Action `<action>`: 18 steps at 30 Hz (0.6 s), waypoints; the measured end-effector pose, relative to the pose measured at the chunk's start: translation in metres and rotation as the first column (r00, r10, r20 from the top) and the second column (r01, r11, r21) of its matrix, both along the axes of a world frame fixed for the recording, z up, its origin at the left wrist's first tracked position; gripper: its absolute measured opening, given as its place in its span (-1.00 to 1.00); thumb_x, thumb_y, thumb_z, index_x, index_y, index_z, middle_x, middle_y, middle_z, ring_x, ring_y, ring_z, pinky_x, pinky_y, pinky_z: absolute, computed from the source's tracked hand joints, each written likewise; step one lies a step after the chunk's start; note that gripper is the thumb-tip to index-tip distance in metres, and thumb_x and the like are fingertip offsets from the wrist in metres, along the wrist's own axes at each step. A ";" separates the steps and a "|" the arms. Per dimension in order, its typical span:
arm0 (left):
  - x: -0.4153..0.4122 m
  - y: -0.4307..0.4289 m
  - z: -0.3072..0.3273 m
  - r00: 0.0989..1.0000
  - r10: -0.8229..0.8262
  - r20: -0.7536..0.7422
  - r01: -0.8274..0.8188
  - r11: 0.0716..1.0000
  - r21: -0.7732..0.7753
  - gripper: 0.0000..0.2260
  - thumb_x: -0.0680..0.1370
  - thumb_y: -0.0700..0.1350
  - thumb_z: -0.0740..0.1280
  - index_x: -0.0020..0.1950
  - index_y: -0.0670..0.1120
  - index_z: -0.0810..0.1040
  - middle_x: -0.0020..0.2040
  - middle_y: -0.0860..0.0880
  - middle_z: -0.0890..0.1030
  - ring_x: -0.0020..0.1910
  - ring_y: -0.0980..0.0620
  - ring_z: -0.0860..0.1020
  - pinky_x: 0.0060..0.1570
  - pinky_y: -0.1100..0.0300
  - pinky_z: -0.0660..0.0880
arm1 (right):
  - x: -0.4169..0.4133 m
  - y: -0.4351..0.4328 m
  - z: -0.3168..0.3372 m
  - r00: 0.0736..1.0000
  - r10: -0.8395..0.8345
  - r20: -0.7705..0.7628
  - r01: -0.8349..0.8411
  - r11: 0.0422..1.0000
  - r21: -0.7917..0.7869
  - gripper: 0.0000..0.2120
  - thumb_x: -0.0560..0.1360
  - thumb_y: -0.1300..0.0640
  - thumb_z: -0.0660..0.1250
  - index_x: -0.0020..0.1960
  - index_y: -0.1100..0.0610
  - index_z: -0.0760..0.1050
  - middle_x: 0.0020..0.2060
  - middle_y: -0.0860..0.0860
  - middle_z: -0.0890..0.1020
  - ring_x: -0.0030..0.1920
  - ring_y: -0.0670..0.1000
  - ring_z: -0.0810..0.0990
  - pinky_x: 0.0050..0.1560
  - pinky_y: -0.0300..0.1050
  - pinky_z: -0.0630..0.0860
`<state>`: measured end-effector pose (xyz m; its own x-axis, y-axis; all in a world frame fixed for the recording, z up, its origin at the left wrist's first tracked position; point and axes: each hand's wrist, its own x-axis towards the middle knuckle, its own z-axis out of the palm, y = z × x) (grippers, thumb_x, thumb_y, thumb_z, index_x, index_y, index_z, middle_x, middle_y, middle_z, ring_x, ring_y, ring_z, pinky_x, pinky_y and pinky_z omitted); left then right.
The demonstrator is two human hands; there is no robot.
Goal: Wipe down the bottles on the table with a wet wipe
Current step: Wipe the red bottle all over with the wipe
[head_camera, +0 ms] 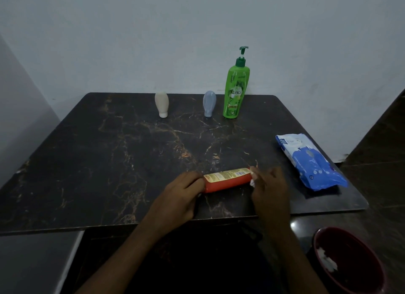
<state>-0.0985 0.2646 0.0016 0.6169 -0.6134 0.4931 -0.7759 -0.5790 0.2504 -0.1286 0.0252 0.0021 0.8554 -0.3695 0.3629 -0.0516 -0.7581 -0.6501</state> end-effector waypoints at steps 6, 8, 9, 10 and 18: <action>-0.001 0.000 0.002 1.000 0.000 -0.013 0.000 1.000 -0.027 -0.73 0.52 -0.30 0.43 0.10 -0.05 0.44 0.21 -0.02 0.55 0.13 -0.01 0.55 0.01 0.16 0.56 | 0.001 0.012 -0.001 0.998 -0.070 0.000 0.069 0.985 0.159 -0.79 0.59 0.24 0.27 0.19 0.17 0.57 0.02 0.01 0.47 -0.10 -0.12 0.50 -0.09 -0.22 0.53; -0.001 -0.001 0.002 1.000 0.004 -0.011 -0.004 0.999 -0.034 -0.71 0.49 -0.33 0.42 0.10 -0.06 0.44 0.20 -0.02 0.55 0.11 -0.02 0.55 0.00 0.16 0.55 | -0.006 0.035 0.003 1.000 0.012 -0.020 -0.010 0.994 0.113 -0.74 0.57 0.28 0.27 0.22 0.13 0.57 0.11 0.01 0.47 -0.03 -0.09 0.52 -0.02 -0.23 0.52; -0.001 -0.001 0.002 1.000 0.007 -0.013 -0.007 0.999 -0.041 -0.69 0.47 -0.34 0.42 0.10 -0.06 0.44 0.19 -0.02 0.55 0.09 -0.03 0.55 -0.01 0.15 0.55 | -0.011 0.048 0.005 0.998 0.063 -0.010 -0.062 0.995 0.078 -0.71 0.55 0.30 0.27 0.23 0.13 0.57 0.14 0.01 0.47 -0.02 -0.07 0.53 0.00 -0.21 0.52; -0.001 -0.001 0.002 1.000 0.010 -0.018 -0.011 0.999 -0.049 -0.67 0.45 -0.35 0.43 0.09 -0.05 0.44 0.17 -0.01 0.54 0.07 -0.02 0.55 -0.03 0.15 0.55 | -0.016 0.061 0.006 0.992 0.122 0.020 -0.123 0.991 0.046 -0.69 0.53 0.31 0.28 0.25 0.13 0.56 0.14 0.01 0.47 -0.03 -0.07 0.53 0.00 -0.21 0.52; 0.001 0.001 0.002 0.998 0.011 -0.054 -0.017 0.995 -0.099 -0.78 0.49 -0.36 0.40 0.04 -0.12 0.51 0.08 0.04 0.52 -0.04 0.08 0.51 -0.10 0.21 0.49 | -0.012 0.064 -0.003 0.971 0.231 0.067 -0.229 0.973 -0.027 -0.66 0.50 0.34 0.34 0.23 0.10 0.57 0.14 -0.01 0.49 -0.05 -0.18 0.46 -0.04 -0.48 0.34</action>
